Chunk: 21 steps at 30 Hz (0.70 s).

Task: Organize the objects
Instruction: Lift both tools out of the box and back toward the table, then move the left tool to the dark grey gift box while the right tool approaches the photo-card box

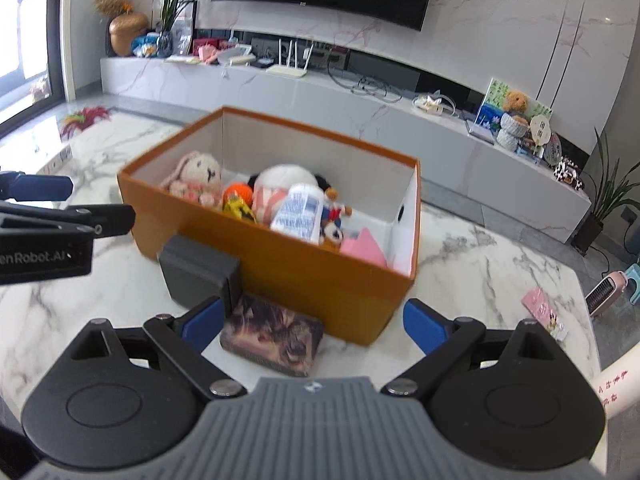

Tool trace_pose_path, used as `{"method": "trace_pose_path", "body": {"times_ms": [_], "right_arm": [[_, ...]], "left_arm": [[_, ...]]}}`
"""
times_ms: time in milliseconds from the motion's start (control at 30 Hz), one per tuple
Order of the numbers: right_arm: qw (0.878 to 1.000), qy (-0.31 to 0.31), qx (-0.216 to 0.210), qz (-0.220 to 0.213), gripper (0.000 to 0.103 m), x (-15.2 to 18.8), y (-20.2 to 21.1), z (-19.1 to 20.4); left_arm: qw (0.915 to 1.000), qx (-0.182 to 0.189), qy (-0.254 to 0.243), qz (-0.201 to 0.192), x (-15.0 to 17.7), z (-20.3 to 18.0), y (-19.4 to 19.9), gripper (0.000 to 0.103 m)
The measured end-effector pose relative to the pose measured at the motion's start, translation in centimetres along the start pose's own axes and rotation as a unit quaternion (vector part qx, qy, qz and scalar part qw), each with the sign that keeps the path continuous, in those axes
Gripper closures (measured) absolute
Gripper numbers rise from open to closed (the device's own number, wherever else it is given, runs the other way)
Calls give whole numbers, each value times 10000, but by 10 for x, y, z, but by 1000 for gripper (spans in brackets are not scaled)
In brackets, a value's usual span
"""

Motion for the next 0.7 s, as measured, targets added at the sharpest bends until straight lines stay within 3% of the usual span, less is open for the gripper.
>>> {"method": "trace_pose_path", "body": {"times_ms": [167, 367, 533, 600, 700], "right_arm": [[9998, 52, 87, 163, 7, 14, -7, -12], [9982, -358, -130, 453, 7, 27, -25, -22], [9968, -355, -280, 657, 7, 36, -46, -10], [9971, -407, -269, 589, 7, 35, -50, -7], [9967, -779, -180, 153, 6, 28, -51, -9]], "left_arm": [[9995, 92, 107, 277, 16, 5, -12, 19], [9979, 161, 300, 553, 30, 11, -28, 19], [9967, 306, 384, 652, 34, 3, -39, 19], [9965, 373, 408, 624, 32, 1, -40, 19], [9964, 303, 492, 618, 27, 3, -40, 19]]}}
Point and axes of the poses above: each gripper's, at about its wrist camera, not at the fingertips, and y roughly against the way its jaws point, z to its left, x to its underside, the point moved 4 cm from there along -y, roughly the way its jaws point, and after that the axes turned 12 degrees about -y, right-handed, at the moved point
